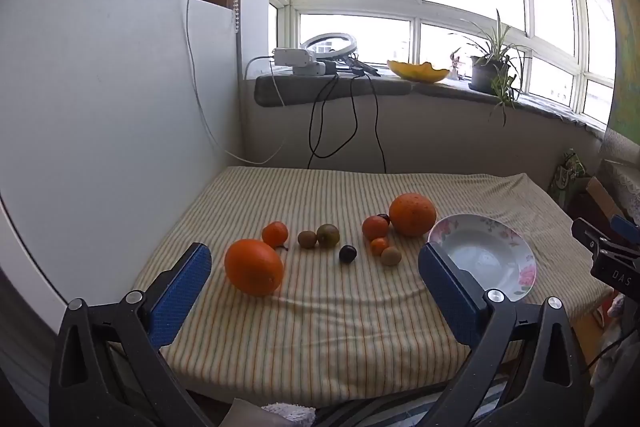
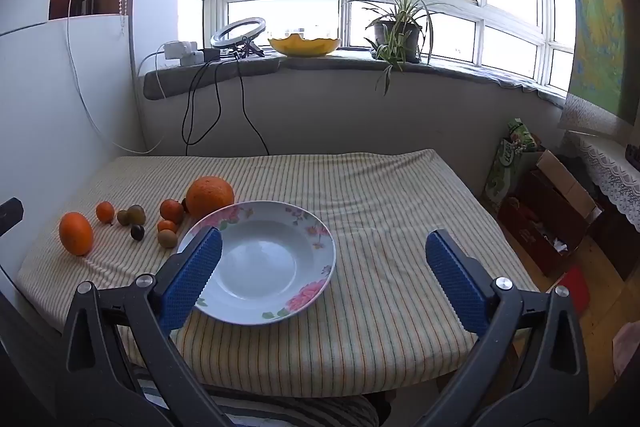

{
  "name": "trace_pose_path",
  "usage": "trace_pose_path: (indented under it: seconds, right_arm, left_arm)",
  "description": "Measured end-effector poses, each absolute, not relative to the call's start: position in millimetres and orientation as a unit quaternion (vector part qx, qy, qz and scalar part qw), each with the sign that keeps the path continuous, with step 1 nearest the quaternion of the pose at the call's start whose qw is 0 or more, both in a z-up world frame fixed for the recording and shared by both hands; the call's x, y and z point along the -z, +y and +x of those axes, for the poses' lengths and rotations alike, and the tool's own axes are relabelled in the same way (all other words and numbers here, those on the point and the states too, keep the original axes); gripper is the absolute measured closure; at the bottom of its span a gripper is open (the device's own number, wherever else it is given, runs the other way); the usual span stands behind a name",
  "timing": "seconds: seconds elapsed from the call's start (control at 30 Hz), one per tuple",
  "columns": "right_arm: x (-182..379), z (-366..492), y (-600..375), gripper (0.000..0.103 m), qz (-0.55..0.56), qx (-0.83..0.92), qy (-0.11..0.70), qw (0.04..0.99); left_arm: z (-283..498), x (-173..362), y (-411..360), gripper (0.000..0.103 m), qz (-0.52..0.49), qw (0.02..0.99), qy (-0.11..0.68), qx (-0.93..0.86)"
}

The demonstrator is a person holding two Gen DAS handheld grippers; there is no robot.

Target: Organize fruits

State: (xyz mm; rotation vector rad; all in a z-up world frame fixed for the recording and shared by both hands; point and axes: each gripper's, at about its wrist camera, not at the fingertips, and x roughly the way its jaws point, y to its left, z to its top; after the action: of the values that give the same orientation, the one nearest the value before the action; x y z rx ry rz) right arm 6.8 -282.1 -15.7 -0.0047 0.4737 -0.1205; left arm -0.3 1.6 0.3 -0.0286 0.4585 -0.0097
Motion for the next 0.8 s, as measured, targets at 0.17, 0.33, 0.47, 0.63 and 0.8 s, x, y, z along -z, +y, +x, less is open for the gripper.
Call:
trace_pose_path:
  seconds: [0.17, 0.33, 0.47, 0.63, 0.8]
  right_arm:
    - [18, 7, -281, 0.0, -0.001, 0.061, 0.23, 0.971]
    - [18, 7, -279, 0.0, -0.001, 0.059, 0.23, 0.971]
    - [18, 7, -281, 0.0, 0.001, 0.059, 0.232, 0.971]
    - [18, 7, -280, 0.0, 0.0, 0.06, 0.232, 0.971]
    - [16, 6, -280, 0.0, 0.001, 0.059, 0.231, 0.971]
  left_arm:
    - [1, 8, 7, 0.0, -0.013, 0.974, 0.226, -0.002]
    - [5, 8, 2, 0.0, -0.009, 0.971, 0.239, -0.009]
    - [6, 9, 1, 0.0, -0.009, 0.971, 0.24, -0.007]
    - [7, 8, -1, 0.0, -0.008, 0.97, 0.242, -0.003]
    - [7, 10, -1, 0.0, -0.01, 0.97, 0.243, -0.003]
